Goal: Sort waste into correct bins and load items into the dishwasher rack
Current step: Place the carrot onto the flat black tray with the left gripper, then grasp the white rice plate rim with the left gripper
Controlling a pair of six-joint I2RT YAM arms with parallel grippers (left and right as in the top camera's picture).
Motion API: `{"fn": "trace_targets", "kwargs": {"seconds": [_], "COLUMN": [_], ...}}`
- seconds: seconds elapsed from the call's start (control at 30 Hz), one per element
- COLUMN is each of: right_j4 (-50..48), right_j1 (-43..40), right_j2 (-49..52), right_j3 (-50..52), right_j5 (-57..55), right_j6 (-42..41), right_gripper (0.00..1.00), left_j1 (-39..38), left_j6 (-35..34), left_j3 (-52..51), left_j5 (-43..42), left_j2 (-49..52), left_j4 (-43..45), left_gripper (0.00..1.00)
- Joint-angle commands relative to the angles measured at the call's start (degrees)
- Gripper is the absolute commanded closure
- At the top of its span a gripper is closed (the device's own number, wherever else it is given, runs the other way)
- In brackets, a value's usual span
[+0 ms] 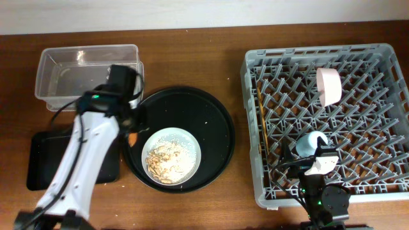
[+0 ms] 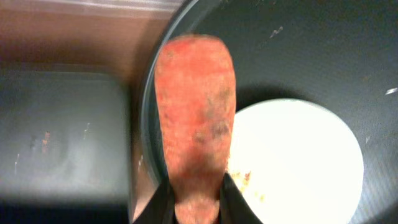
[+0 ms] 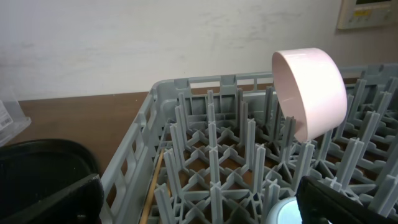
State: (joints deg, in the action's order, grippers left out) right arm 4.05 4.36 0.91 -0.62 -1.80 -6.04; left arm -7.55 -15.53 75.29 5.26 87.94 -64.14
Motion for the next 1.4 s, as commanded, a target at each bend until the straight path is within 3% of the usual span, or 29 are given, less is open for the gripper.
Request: {"fn": "trace_targets", "kwargs": {"seconds": [0.0, 0.1, 0.3, 0.37, 0.4, 0.5, 0.6, 0.67, 0.8, 0.87, 0.93, 1.0, 1.1, 1.37], "right_j4": [0.5, 0.5, 0.5, 0.5, 0.4, 0.5, 0.5, 0.5, 0.5, 0.5, 0.5, 0.5, 0.5, 0.5], "right_j1": [-0.3, -0.3, -0.3, -0.3, -0.3, -0.3, -0.3, -0.3, -0.3, -0.3, -0.3, -0.3, -0.3, -0.3], "right_j2": [-0.5, -0.5, -0.5, -0.5, -0.5, -0.5, -0.5, -0.5, -0.5, -0.5, -0.5, -0.5, -0.5, -0.5], "right_j3": [0.3, 0.3, 0.3, 0.3, 0.3, 0.3, 0.3, 0.3, 0.3, 0.3, 0.3, 0.3, 0.3, 0.3], "right_j5": [0.1, 0.1, 0.1, 0.1, 0.1, 0.1, 0.1, 0.1, 0.1, 0.1, 0.1, 0.1, 0.1, 0.1], "right_j6": [-0.4, -0.4, -0.4, -0.4, -0.4, -0.4, -0.4, -0.4, -0.4, -0.4, -0.4, -0.4, -0.4, -0.4], "right_gripper": [0.02, 0.02, 0.02, 0.02, 0.02, 0.02, 0.02, 0.02, 0.02, 0.02, 0.02, 0.02, 0.02, 0.02], "left_j1": [8.3, 15.0, 25.0, 27.3, 28.1, 29.3, 29.4, 28.6, 21.9, 14.7, 7.4, 1.3, -6.0, -27.9], "left_j6": [-12.0, -13.7, -23.7, -25.5, -25.6, -25.6, -25.6, -23.0, -14.5, -6.3, -0.3, 1.8, 8.2, 9.0], "left_j3": [-0.2, -3.2, -11.5, -13.5, -14.0, -14.2, -14.1, -14.0, -13.7, -13.7, -13.7, -13.7, -13.7, -13.7], "left_j5": [3.6, 3.6, 3.1, 2.9, 2.3, -0.3, -13.9, -19.5, -20.9, -20.2, -15.8, -11.3, -15.7, -12.4], "left_j2": [-1.2, -1.2, -1.2, -1.2, -1.2, -1.2, -1.2, -1.2, -1.3, -1.3, -1.3, -1.3, -1.3, 3.3], "left_j4": [-6.7, -6.9, -3.3, -0.3, 1.6, 5.2, 7.1, 8.8, 10.0, 11.5, 12.7, 14.0, 17.8, 18.5], "left_gripper": [0.99, 0.99, 0.99, 0.68, 0.61, 0.61, 0.70, 0.71, 0.70, 0.64, 0.57, 0.57, 0.57, 0.57]}}
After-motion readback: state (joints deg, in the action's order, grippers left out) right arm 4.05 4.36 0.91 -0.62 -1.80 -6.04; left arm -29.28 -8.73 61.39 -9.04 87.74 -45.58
